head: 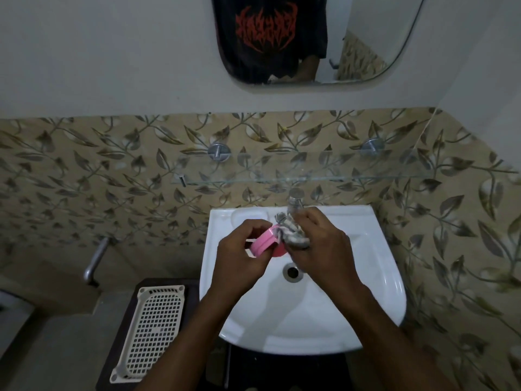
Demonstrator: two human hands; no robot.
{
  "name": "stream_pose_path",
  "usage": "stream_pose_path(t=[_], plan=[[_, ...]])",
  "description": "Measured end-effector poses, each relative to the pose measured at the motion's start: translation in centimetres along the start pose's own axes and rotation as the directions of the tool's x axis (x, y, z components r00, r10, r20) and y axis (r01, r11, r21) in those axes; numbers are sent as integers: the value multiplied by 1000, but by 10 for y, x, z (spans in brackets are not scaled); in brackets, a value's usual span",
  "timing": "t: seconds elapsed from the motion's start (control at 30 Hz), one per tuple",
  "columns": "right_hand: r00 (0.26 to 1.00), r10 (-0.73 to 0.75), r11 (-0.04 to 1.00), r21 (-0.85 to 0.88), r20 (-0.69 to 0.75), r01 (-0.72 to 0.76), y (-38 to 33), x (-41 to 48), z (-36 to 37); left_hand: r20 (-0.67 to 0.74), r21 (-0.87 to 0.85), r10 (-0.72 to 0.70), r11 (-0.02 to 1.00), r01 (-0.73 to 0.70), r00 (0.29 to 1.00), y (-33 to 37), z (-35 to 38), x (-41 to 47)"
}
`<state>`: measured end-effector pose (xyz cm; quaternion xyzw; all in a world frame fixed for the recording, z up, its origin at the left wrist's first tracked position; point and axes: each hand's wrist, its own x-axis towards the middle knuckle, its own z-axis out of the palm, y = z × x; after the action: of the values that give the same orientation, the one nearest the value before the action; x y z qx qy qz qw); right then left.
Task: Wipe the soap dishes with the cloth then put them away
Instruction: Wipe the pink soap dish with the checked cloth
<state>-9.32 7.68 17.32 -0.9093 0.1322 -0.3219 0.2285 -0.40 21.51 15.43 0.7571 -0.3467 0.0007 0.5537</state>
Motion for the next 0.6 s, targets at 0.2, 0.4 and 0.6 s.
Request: stream_pose_path(t=[0.2, 0.4, 0.6], plan=[[980, -168, 981, -75, 111, 177, -14, -1, -3, -25, 292, -121, 949, 123, 992, -7, 4, 3], [918, 398, 897, 209, 1, -389, -5, 5, -9, -66, 330, -119, 934, 134, 991, -9, -2, 2], [964, 263, 944, 199, 28, -264, -27, -1, 3, -124, 263, 25, 965, 9, 992, -8, 2, -1]])
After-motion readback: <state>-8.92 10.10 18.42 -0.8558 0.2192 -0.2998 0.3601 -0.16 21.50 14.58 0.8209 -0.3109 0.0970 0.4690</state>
